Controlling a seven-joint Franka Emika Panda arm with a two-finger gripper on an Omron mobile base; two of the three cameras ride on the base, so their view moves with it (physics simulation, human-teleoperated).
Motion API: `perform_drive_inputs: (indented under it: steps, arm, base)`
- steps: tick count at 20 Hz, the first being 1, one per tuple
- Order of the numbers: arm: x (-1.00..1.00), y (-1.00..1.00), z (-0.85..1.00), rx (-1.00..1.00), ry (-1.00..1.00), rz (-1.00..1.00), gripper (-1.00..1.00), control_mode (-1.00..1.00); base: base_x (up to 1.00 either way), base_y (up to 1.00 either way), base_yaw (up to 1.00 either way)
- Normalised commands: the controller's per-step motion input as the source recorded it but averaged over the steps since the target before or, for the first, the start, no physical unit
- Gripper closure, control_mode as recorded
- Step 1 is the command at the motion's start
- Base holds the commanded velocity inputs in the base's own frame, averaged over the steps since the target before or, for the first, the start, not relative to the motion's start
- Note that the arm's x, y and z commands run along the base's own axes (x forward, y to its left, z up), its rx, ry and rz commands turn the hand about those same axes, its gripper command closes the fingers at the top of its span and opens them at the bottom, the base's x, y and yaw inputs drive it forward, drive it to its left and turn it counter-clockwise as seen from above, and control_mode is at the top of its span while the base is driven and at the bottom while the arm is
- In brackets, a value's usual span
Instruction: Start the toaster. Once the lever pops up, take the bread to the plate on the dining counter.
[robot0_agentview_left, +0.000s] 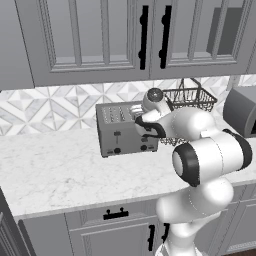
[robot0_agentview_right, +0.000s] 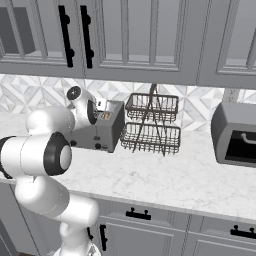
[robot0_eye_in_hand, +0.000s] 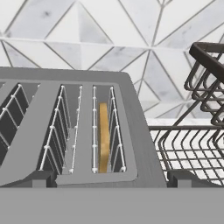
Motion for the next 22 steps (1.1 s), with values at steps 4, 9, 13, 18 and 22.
perform_drive_inputs:
  steps: [4, 9, 13, 18, 22]
  arm:
    - [0.0, 0.0, 0.0, 0.0, 0.0, 0.0, -1.0, -1.0]
    - [0.0, 0.0, 0.0, 0.0, 0.0, 0.0, -1.0, -1.0]
    - [0.0, 0.0, 0.0, 0.0, 0.0, 0.0, -1.0, -1.0]
    - [0.0, 0.0, 0.0, 0.0, 0.0, 0.0, -1.0, -1.0]
    - [0.0, 0.0, 0.0, 0.0, 0.0, 0.0, -1.0, -1.0]
  base:
    - [0.0, 0.0, 0.0]
    - [0.0, 0.0, 0.0]
    - [0.0, 0.0, 0.0]
    - [0.0, 0.0, 0.0]
    - [0.0, 0.0, 0.0]
